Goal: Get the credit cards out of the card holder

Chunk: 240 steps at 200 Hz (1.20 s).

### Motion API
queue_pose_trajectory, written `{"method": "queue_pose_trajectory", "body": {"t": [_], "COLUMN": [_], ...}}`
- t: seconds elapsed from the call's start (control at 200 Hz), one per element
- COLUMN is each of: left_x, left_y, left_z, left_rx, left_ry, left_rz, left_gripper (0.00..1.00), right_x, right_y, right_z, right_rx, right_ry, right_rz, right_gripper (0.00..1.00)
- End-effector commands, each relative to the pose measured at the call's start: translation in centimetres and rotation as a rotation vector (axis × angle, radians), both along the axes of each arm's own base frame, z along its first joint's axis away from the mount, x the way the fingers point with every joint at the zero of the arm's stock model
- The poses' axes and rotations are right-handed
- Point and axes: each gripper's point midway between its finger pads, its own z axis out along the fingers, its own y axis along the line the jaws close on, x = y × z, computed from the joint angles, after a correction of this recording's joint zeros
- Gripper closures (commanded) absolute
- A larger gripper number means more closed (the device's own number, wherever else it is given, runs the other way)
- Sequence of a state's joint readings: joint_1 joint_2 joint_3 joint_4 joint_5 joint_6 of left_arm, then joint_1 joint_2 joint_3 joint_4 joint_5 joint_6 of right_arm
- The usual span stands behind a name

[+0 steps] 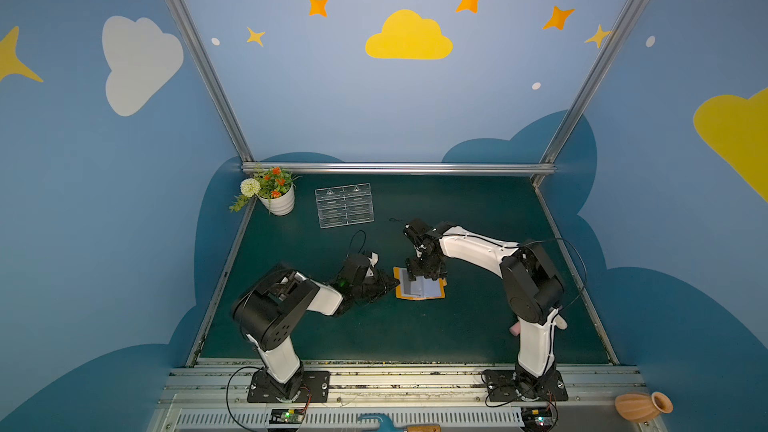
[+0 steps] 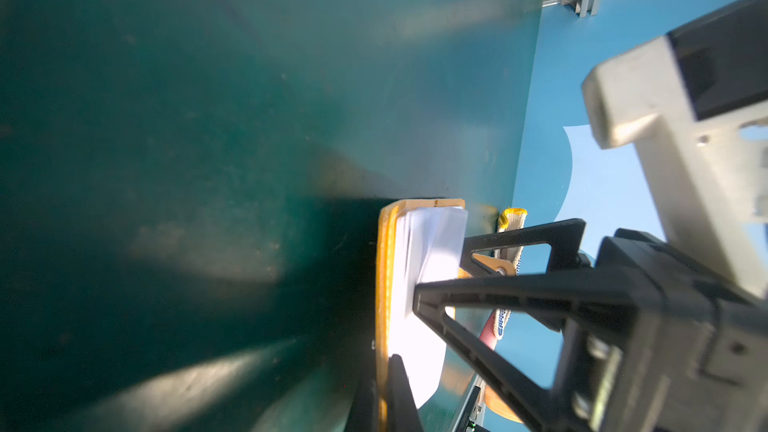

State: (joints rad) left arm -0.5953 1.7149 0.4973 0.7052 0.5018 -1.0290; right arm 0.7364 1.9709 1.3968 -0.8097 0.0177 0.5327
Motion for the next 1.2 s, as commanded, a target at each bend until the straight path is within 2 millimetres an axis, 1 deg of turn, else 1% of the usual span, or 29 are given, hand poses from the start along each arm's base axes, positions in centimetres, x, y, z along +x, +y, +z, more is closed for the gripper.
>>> {"method": "queue_pose_trajectory", "body": {"t": [0.0,0.14,0.235,0.3,0.34,0.395,0.455,0.526,0.636,0.731,0.781,0.881,0.951,1.081,1.196], "left_x": [0.3,0.2,0.3,0.3,0.2,0.3,0.3,0.2,0.4,0.3,0.4,0.4,0.4,0.3,0.3], "left_y": [-0.1,-0.1,0.0,0.0,0.0,0.0,0.0,-0.1,-0.1,-0.1,-0.1,-0.1,-0.2,-0.2,-0.1], "left_z": [1.4,1.5,1.5,1.5,1.5,1.5,1.5,1.5,1.6,1.5,1.5,1.6,1.6,1.6,1.6], "left_rx": [-0.023,-0.022,-0.020,-0.018,-0.019,-0.019,-0.020,-0.021,-0.024,-0.023,-0.024,-0.025,-0.024,-0.024,-0.024], "left_ry": [-0.047,-0.047,-0.050,-0.049,-0.050,-0.050,-0.049,-0.048,-0.050,-0.048,-0.049,-0.051,-0.051,-0.052,-0.050], "left_rz": [-0.004,-0.006,-0.005,-0.005,-0.007,-0.005,-0.004,-0.007,-0.005,-0.007,-0.008,-0.008,-0.010,-0.009,-0.007], "left_gripper": [0.96,0.96,0.96,0.96,0.96,0.96,0.96,0.96,0.96,0.96,0.96,0.96,0.96,0.96,0.96], "right_x": [-0.5,-0.2,0.0,0.0,-0.1,-0.1,-0.2,-0.6,-1.1,-1.3,-1.4,-1.5,-1.6,-1.8,-1.9], "right_y": [-3.6,-6.9,-9.3,-10.2,-10.2,-9.4,-7.7,-5.4,-1.8,0.4,1.2,2.6,3.2,3.9,3.9], "right_z": [-0.8,0.3,1.7,2.8,3.5,4.7,6.0,7.1,7.4,6.7,5.9,5.2,4.5,3.5,2.8], "right_rx": [-0.103,-0.115,-0.105,-0.080,-0.056,0.002,0.069,0.127,0.163,0.176,0.174,0.172,0.164,0.155,0.141], "right_ry": [0.020,-0.005,-0.042,-0.072,-0.090,-0.123,-0.149,-0.161,-0.135,-0.106,-0.088,-0.073,-0.054,-0.031,-0.017], "right_rz": [-0.028,-0.098,-0.164,-0.198,-0.203,-0.194,-0.167,-0.117,-0.045,-0.008,0.005,0.042,0.059,0.075,0.076], "right_gripper": [0.26,0.26,0.25,0.23,0.22,0.21,0.19,0.17,0.17,0.17,0.17,0.17,0.17,0.17,0.17]}}
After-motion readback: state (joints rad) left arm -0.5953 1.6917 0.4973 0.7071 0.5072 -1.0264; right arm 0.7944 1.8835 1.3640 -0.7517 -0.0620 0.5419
